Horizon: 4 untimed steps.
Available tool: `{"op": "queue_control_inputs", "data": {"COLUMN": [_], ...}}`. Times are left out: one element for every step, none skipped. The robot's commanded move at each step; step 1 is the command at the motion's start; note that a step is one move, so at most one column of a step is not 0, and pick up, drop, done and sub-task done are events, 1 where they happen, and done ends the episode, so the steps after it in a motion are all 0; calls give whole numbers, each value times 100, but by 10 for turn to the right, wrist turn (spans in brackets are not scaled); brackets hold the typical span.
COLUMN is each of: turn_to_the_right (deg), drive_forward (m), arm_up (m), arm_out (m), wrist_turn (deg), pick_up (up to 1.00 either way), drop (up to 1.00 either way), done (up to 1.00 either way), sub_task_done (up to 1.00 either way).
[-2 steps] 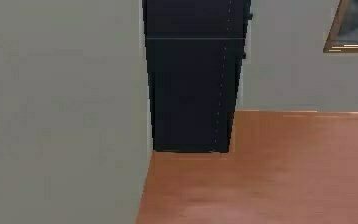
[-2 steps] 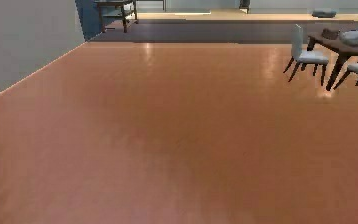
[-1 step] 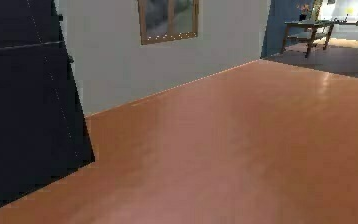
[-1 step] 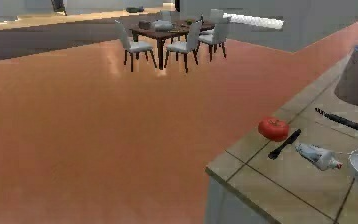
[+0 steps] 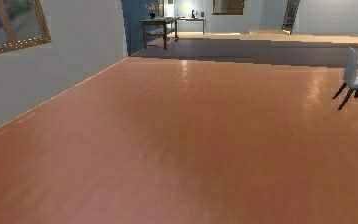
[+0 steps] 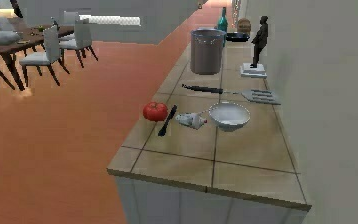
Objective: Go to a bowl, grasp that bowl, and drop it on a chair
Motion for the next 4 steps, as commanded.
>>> {"op": "queue_control_inputs", "data": {"turn_to_the_right": [0, 180, 0, 0], "drive_forward": [5, 0, 0, 0], "arm_up": [0, 0, 50, 38], "arm_out": [0, 0, 0, 0], "wrist_turn": [0, 0, 0, 0], "pick_up": [0, 0, 0, 0], "drop": [0, 0, 0, 0], "done": [0, 0, 0, 0], "sub_task_done": [0, 0, 0, 0]}}
